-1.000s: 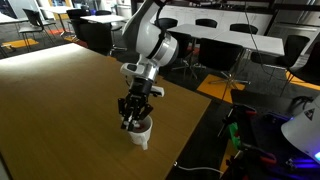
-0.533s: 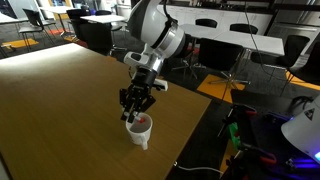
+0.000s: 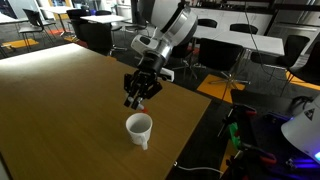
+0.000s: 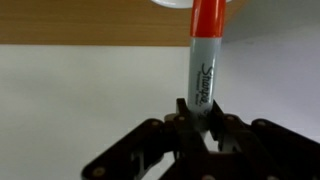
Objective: Pick the pen from the table, put it in the cup then place it back on the table
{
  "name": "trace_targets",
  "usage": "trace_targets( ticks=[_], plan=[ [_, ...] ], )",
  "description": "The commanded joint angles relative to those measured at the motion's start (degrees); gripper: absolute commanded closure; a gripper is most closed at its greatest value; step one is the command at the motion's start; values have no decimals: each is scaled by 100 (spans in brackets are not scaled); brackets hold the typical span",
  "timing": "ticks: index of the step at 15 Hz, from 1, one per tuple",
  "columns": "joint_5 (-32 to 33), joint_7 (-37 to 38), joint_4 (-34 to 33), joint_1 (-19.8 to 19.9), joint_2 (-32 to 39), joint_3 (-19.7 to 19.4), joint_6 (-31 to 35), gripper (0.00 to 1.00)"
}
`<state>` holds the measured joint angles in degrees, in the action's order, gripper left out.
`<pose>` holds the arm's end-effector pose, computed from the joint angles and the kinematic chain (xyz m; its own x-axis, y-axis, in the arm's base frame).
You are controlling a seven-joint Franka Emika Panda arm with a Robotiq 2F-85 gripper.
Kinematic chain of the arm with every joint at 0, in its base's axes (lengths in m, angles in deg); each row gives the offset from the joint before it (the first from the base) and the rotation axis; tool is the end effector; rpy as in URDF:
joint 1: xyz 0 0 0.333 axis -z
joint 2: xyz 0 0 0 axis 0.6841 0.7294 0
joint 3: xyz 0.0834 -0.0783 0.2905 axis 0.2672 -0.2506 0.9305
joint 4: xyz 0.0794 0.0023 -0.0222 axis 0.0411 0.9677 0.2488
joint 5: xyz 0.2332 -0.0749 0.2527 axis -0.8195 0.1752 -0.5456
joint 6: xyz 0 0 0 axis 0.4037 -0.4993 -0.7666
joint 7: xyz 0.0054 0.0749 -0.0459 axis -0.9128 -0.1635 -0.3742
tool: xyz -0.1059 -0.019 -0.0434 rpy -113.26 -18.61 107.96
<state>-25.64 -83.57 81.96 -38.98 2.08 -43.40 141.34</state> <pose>0.5298 0.0127 0.2343 0.1229 0.5185 0.8462 0.9805 -0.1953 -0.0227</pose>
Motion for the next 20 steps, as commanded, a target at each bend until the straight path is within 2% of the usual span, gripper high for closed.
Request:
trace_targets(
  ticks=[1, 7, 13, 20],
  plan=[
    [-108, -74, 497, 54, -571, -106, -71, 94],
    [-6, 47, 1000, 136, -1014, -428, 113, 94],
    [31, 247, 1242, 279, -1040, -752, 370, 94],
    [185, 1335, 1031, 150, -649, -770, 1839, 94]
  ],
)
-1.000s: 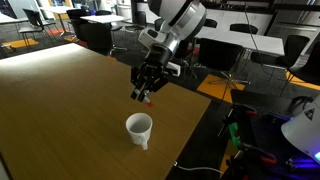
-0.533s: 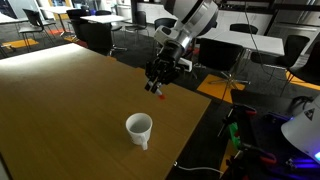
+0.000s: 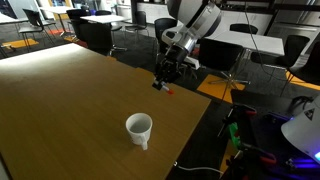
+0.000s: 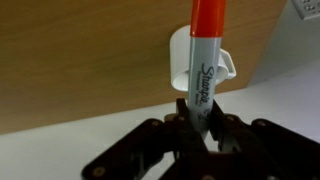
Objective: Pick the pen from the table, put it in the cup then place it back on the table
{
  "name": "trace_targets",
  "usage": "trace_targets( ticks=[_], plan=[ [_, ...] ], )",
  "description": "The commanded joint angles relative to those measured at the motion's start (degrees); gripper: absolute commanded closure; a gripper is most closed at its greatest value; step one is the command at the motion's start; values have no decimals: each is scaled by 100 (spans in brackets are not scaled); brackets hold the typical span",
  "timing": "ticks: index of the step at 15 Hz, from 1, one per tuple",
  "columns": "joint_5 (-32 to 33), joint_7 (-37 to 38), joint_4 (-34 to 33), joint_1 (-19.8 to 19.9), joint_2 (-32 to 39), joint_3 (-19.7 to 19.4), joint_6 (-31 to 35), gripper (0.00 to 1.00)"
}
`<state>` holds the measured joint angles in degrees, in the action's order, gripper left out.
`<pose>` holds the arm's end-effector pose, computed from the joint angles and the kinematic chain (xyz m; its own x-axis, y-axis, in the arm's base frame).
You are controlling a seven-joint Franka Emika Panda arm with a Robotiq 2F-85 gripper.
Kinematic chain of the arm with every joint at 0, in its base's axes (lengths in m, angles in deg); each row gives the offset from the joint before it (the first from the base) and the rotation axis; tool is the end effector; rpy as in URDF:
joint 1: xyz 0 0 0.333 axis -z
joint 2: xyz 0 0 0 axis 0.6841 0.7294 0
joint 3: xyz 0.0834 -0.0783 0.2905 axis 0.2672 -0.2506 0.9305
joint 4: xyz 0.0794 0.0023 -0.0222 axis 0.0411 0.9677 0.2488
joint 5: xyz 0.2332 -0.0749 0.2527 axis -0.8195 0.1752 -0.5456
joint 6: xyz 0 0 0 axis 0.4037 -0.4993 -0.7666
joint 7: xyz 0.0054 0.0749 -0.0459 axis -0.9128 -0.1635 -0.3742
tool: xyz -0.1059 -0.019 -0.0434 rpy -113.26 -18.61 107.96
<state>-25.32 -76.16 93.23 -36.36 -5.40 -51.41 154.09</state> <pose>0.4700 -0.1028 0.2338 0.4330 0.5579 0.7080 0.8329 -0.5480 -0.0776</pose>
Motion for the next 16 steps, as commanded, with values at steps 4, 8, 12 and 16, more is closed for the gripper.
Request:
trace_targets(
  ticks=[4, 8, 12, 16],
  plan=[
    [635, 1757, -242, -264, 386, 117, 1427, 94],
    [1533, 2971, -435, -320, 711, 185, 1787, 94],
    [1625, 2905, -345, -22, 693, 465, 1719, 77],
    [1489, 2930, -434, 26, 798, 509, 1920, 94]
  ],
)
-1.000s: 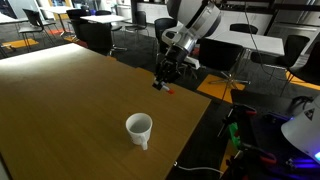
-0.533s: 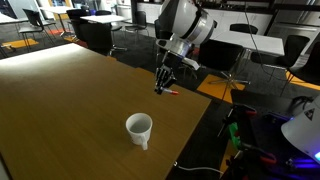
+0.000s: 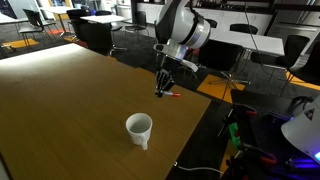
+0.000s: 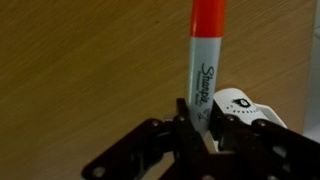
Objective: Pick the pen from the table, put it in the cup then place it back on the table
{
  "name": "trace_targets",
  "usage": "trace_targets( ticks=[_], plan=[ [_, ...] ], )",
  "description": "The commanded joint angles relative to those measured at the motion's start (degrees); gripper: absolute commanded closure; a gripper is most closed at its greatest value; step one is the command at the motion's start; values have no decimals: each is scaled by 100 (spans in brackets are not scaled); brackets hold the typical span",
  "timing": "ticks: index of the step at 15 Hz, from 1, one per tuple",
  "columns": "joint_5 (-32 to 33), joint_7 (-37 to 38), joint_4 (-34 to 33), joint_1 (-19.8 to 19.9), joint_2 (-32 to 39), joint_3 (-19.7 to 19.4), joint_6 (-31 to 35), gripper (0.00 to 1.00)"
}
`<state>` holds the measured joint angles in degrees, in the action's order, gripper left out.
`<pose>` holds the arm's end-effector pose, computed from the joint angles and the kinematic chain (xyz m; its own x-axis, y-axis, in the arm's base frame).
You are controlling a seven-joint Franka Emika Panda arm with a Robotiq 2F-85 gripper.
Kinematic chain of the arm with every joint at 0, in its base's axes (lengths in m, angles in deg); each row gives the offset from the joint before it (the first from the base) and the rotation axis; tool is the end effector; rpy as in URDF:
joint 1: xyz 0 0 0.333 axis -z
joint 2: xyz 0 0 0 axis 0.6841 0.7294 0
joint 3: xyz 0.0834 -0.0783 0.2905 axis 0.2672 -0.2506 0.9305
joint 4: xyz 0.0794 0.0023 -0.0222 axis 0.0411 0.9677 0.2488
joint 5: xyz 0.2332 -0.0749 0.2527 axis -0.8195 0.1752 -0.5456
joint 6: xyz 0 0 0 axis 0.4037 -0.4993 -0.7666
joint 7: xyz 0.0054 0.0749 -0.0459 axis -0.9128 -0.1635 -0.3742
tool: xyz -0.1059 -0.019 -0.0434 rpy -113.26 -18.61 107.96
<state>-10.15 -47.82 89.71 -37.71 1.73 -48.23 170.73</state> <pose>0.4919 -0.1080 0.1979 0.7219 0.5507 0.4191 0.6539 -0.7411 -0.1524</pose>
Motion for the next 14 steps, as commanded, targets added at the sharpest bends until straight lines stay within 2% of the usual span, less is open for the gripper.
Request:
trace_targets(
  ticks=[1, 2, 6, 14],
  plan=[
    [-117, 99, -138, 193, 136, 227, 374, 94],
    [-245, 68, -199, 25, 214, 85, 548, 94],
    [-196, 326, -473, -114, 529, 55, 1154, 94],
    [318, 1000, -1102, -368, 1260, -124, 1108, 94]
  ],
)
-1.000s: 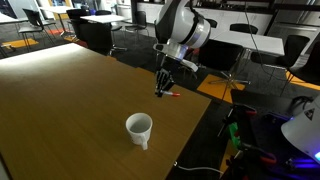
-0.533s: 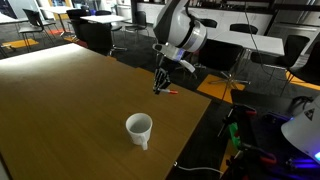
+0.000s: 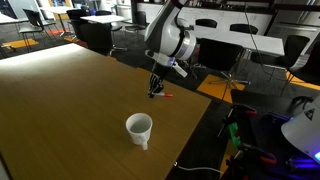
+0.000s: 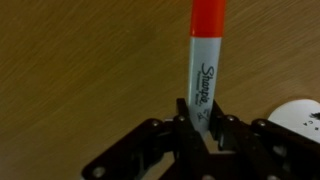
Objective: Pick the pen from the table, put it in the cup then place it back on the table
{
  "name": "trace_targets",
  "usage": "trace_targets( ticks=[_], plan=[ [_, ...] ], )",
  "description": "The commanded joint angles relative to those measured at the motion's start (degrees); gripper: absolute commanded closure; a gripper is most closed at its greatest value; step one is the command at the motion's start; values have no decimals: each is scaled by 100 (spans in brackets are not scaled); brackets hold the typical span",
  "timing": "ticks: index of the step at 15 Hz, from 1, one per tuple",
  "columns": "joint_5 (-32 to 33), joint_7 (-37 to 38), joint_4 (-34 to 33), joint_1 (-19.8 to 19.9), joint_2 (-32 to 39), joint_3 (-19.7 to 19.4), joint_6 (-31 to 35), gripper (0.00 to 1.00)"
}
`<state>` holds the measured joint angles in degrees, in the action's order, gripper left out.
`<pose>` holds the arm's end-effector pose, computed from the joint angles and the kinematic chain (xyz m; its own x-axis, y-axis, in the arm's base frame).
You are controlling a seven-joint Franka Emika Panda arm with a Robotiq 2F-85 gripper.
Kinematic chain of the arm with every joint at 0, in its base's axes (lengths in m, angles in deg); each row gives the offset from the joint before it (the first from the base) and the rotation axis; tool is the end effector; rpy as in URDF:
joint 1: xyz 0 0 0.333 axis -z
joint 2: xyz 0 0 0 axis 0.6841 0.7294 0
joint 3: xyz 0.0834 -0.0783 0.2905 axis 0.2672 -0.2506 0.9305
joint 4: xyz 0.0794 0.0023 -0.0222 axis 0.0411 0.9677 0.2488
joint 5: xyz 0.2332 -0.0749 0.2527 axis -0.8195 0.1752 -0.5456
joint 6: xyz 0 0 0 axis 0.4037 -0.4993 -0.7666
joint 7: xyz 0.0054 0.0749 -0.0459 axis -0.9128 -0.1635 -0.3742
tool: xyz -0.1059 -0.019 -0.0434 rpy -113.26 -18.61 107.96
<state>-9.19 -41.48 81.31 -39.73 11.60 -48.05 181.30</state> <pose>0.5335 -0.1165 0.1646 0.7758 0.5237 0.3520 0.5694 -0.8214 -0.0328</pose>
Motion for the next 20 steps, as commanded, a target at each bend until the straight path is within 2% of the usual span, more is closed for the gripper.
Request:
trace_targets(
  ticks=[1, 2, 3, 5, 11, 16, 20],
  plan=[
    [281, 448, -309, -193, 339, -171, 28, 94],
    [315, 509, -363, -204, 397, -191, -1, 94],
    [312, 527, -395, -204, 426, -190, -9, 52],
    [300, 571, -432, -208, 444, -192, -21, 44],
    [149, 400, -21, -173, -109, -227, 118, 1],
    [110, 356, 754, -209, -1209, -281, 92, 0],
    [356, 569, 1385, -328, -2106, -349, 176, 0]
  ],
)
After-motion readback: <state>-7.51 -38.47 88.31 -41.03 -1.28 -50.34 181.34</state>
